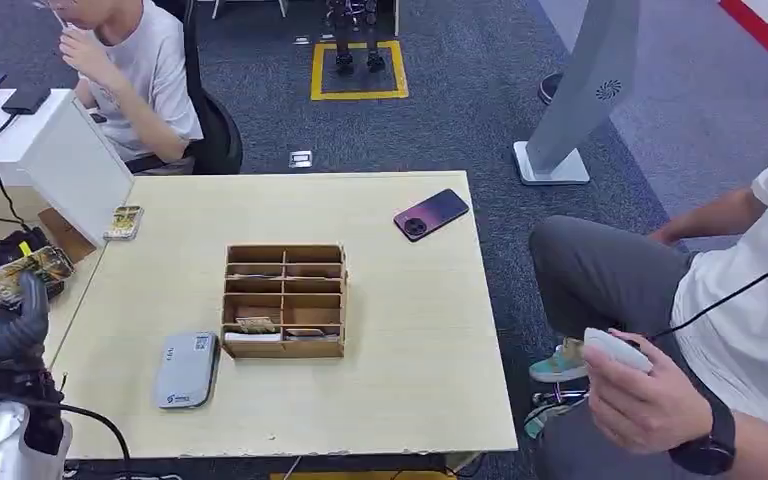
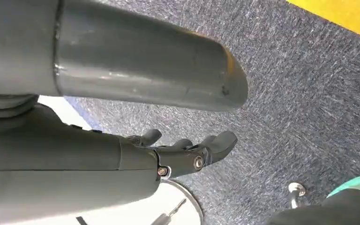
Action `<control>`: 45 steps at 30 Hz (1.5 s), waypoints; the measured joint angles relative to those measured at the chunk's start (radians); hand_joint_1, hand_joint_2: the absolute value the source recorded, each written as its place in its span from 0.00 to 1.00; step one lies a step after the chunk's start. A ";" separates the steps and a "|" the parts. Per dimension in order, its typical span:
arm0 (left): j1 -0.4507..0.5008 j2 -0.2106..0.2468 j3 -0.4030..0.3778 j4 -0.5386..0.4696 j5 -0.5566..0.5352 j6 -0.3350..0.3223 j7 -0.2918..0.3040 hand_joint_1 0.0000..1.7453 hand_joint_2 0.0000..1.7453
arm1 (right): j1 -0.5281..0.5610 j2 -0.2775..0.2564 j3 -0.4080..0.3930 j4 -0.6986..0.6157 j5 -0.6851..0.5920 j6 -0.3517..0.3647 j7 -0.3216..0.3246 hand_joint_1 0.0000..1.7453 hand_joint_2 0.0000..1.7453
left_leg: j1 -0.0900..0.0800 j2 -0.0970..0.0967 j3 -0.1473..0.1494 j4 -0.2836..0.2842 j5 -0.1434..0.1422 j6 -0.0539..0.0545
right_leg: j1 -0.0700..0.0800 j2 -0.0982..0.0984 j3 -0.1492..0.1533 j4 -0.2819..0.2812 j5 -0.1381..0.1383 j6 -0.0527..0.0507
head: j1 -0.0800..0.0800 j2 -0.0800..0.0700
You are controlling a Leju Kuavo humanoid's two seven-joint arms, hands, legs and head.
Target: Pass the card to the sensor for recognition and then transmit it.
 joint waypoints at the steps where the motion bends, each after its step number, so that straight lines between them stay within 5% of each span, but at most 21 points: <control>1: -0.005 0.005 0.000 0.000 -0.045 0.026 -0.017 1.00 1.00 | 0.000 0.000 0.001 0.000 0.000 0.003 0.000 0.00 0.00 | 0.000 0.000 0.000 0.000 0.000 0.000 | 0.000 0.000 0.000 0.000 0.000 0.000 | 0.000 0.000; 3: -0.020 0.021 -0.002 0.000 -0.208 0.106 -0.054 1.00 1.00 | -0.002 0.000 0.005 0.000 0.000 0.014 0.000 0.00 0.00 | 0.000 0.000 0.000 0.000 0.000 0.000 | 0.000 0.000 0.000 0.000 0.000 0.000 | 0.000 0.000; 8: -0.031 0.041 -0.016 0.003 -0.370 0.181 -0.076 1.00 1.00 | -0.002 0.000 0.014 0.000 0.000 0.019 -0.005 0.00 0.00 | 0.000 0.000 0.000 0.000 0.000 0.000 | 0.000 0.000 0.000 0.000 0.000 0.000 | 0.000 0.000; 9: -0.055 0.091 -0.058 0.021 -0.726 0.326 -0.122 1.00 1.00 | -0.008 -0.001 0.035 0.000 0.000 0.026 -0.026 0.00 0.00 | 0.000 0.000 0.000 0.000 0.000 0.000 | 0.000 0.001 0.000 0.000 0.000 0.000 | 0.000 0.000; 13: -0.086 0.127 -0.106 0.058 -0.919 0.379 -0.108 1.00 1.00 | -0.014 -0.005 0.056 0.000 0.000 0.033 -0.031 0.00 0.00 | 0.000 0.001 0.000 0.000 0.000 0.000 | 0.000 0.000 -0.001 0.000 0.000 0.000 | 0.000 0.000; 32: -0.197 0.146 -0.206 0.198 -1.013 0.446 -0.083 1.00 1.00 | -0.017 -0.018 0.089 0.000 0.000 0.036 -0.031 0.00 0.00 | -0.001 0.001 0.000 0.000 0.000 0.000 | 0.000 0.001 -0.001 0.000 0.000 0.000 | 0.000 0.000; 33: -0.202 0.146 -0.209 0.203 -1.011 0.444 -0.082 0.00 1.00 | -0.018 -0.018 0.091 0.000 0.000 0.035 -0.031 0.00 0.00 | -0.001 0.001 0.000 0.000 0.000 0.000 | 0.000 0.001 -0.001 0.000 0.000 0.000 | 0.000 0.000; 45: -0.210 0.144 -0.219 0.232 -0.943 0.383 -0.055 0.00 1.00 | -0.018 -0.020 0.094 0.000 0.000 0.036 -0.019 0.00 0.00 | -0.001 0.001 0.000 0.000 0.000 0.000 | 0.000 0.001 -0.001 0.000 0.000 0.000 | 0.000 0.000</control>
